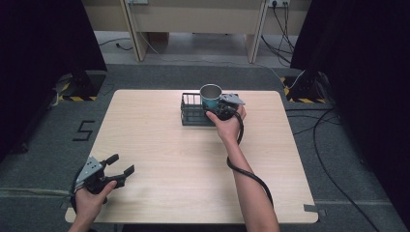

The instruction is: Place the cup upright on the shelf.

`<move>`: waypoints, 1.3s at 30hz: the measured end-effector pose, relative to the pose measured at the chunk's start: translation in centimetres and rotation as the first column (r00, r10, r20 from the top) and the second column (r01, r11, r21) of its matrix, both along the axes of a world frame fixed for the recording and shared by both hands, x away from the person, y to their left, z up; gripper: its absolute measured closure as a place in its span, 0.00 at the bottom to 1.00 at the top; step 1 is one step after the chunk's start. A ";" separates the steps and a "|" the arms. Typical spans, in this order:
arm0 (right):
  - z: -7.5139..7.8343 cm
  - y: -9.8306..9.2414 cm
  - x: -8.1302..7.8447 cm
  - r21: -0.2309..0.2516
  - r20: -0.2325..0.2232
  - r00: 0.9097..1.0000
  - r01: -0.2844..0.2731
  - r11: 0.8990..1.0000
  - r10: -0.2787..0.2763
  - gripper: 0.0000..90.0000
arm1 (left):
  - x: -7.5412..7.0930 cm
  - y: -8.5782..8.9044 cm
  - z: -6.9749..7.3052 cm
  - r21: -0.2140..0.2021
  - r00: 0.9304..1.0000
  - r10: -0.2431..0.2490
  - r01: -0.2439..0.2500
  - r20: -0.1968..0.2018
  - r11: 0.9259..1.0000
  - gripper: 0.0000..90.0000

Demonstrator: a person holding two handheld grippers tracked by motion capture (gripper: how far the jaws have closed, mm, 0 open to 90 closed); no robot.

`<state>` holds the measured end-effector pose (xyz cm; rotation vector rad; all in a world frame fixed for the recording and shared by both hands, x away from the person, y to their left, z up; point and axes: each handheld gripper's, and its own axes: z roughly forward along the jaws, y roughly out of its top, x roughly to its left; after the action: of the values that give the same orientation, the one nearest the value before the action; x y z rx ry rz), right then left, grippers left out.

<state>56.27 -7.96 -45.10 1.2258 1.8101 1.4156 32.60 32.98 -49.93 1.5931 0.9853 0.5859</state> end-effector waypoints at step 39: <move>1.2 -2.5 -5.2 -0.032 0.012 0.998 -0.061 0.998 0.061 0.17 | 0.0 0.0 0.0 0.003 1.000 0.003 -0.003 0.000 1.000 0.17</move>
<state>51.03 -10.49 -43.86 1.1520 1.8685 1.4190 32.61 32.97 -49.96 1.5948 0.9876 0.5893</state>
